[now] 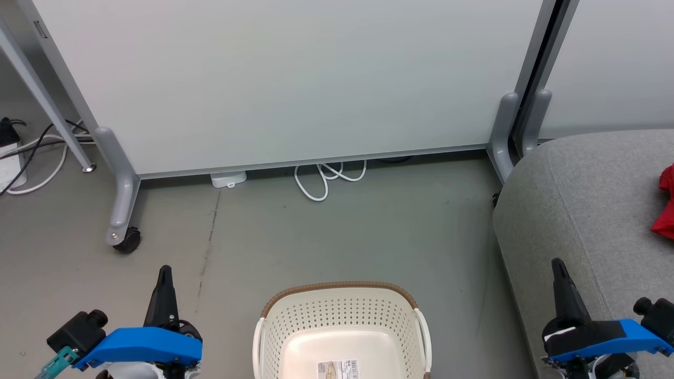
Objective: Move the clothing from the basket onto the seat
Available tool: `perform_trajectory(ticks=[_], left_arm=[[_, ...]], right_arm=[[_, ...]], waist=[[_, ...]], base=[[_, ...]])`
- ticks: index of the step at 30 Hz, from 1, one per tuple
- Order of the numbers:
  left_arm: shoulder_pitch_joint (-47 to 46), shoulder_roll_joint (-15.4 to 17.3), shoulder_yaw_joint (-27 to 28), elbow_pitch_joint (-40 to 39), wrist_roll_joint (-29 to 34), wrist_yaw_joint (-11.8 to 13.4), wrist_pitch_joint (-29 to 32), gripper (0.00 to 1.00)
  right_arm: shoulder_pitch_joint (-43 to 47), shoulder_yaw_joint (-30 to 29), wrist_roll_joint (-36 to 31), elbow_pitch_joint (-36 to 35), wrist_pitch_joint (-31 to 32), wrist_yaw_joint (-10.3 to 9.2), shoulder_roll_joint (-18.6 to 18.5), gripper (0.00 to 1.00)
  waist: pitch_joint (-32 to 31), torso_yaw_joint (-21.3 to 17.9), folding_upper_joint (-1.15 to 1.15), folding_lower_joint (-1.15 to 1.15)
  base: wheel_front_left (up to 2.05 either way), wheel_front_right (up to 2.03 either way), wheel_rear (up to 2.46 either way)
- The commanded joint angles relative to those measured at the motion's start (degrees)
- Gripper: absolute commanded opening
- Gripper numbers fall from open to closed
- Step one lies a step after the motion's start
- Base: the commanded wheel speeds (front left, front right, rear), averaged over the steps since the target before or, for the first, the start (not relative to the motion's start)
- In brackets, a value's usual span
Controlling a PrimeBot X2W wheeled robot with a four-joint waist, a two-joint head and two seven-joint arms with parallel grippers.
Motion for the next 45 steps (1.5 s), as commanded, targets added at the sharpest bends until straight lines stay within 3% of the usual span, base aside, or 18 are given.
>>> perform_trajectory(ticks=[1, 19, 45], left_arm=[[-1.73, 0.03, 0.34, -1.03, -1.88, -0.31, 0.49, 0.00], [-2.07, 0.03, 2.04, -2.03, -15.87, -0.66, 4.10, 0.00], [-2.46, 0.01, 3.77, -3.06, -30.06, -1.06, 7.71, 0.00]], right_arm=[[-1.24, -0.16, 2.01, -1.02, 0.42, 0.01, -0.36, 0.00], [-1.56, -0.55, 16.16, -1.81, 4.08, 0.02, -0.43, 0.00], [-1.81, -0.96, 30.52, -2.61, 7.69, 0.02, -0.49, 0.00]], waist=[[0.01, -0.05, 0.00, 0.00], [0.12, -0.76, 0.00, 0.00], [0.26, -1.65, 0.00, 0.00]], base=[[0.00, 0.00, 0.00], [0.00, 0.00, 0.00], [0.00, 0.00, 0.00]])
